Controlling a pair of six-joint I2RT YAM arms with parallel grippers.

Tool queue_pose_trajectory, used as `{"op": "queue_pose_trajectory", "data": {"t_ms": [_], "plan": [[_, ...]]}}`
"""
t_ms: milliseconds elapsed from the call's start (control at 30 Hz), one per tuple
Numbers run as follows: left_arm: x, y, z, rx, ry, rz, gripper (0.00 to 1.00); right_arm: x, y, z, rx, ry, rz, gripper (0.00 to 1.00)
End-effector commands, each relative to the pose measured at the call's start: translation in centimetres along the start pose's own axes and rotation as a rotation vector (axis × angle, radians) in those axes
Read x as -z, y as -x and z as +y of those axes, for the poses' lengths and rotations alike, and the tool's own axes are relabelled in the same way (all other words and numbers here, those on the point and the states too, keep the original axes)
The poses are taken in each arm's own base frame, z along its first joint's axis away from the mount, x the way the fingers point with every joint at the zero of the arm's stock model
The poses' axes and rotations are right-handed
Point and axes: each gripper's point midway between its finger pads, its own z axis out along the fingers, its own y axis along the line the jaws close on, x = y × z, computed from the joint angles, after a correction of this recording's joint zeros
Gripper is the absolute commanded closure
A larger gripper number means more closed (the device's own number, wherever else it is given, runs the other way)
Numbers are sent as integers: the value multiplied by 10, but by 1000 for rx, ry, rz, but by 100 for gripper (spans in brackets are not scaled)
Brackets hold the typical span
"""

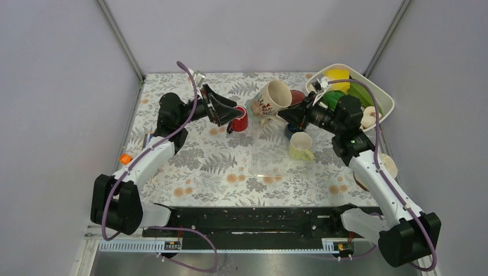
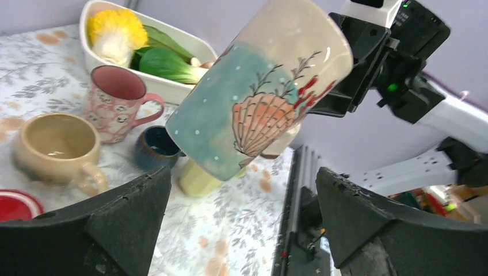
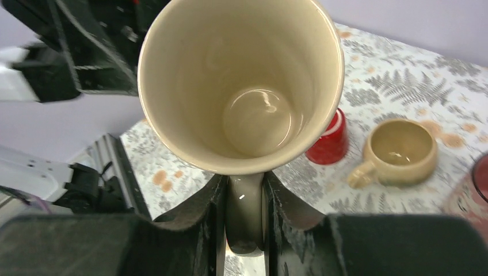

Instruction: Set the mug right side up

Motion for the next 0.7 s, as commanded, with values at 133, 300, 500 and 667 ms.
{"op": "queue_pose_trajectory", "data": {"t_ms": [133, 300, 500, 667], "plan": [[54, -1, 31, -333, 271, 203, 1, 13, -20, -37, 137, -208, 11, 100], [99, -6, 53, -292, 417, 234, 1, 5, -52, -40, 180, -234, 82, 100], [123, -25, 75, -228, 491, 336, 1, -6, -73, -45, 176, -270, 129, 100], [130, -27, 82, -196, 501, 330, 1, -12, -85, -60, 121, -335, 150, 100]]}}
